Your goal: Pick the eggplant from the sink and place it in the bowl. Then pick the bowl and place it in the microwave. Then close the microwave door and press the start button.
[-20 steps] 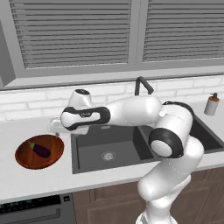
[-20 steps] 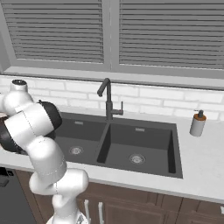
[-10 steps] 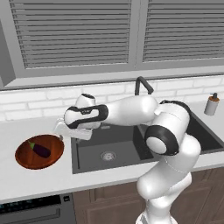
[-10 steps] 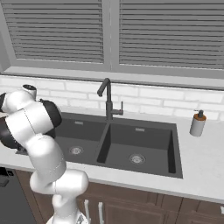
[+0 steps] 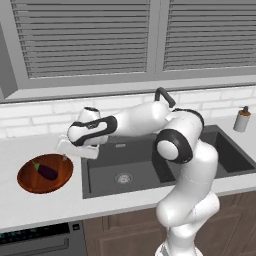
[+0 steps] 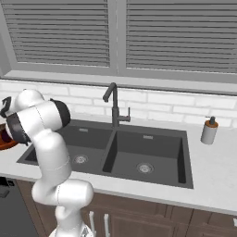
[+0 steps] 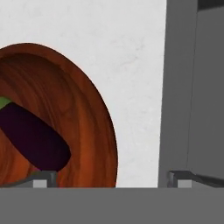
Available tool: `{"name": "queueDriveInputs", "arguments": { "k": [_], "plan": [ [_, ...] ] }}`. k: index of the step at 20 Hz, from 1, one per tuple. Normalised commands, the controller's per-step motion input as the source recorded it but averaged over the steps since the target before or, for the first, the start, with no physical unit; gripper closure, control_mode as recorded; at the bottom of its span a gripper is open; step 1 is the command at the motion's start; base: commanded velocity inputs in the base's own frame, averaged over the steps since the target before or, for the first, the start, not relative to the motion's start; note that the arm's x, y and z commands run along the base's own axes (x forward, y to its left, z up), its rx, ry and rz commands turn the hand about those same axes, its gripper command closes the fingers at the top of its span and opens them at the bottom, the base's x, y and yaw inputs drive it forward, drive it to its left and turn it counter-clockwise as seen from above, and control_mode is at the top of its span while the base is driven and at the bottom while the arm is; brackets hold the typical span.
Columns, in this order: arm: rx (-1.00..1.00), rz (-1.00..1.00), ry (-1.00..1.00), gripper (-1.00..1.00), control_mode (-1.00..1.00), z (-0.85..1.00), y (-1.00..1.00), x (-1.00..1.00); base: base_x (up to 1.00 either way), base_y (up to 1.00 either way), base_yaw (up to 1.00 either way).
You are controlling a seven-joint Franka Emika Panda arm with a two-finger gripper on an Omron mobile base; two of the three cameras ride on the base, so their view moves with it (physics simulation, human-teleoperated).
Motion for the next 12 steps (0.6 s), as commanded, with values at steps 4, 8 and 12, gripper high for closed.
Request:
{"name": "queueDriveInputs", "arguments": {
  "k": [4, 8, 12],
  "plan": [
    [-0.01, 0.00, 0.01, -1.00, -1.00, -0.34, 0.09, 0.18, 0.00, 0.00, 0.00],
    [0.00, 0.00, 0.04, -1.00, -1.00, -0.37, 0.08, 0.18, 0.00, 0.00, 0.00],
    [0.00, 0.00, 0.03, -1.00, -1.00, -0.31, 0.16, 0.11, 0.00, 0.00, 0.00]
  ]
}}
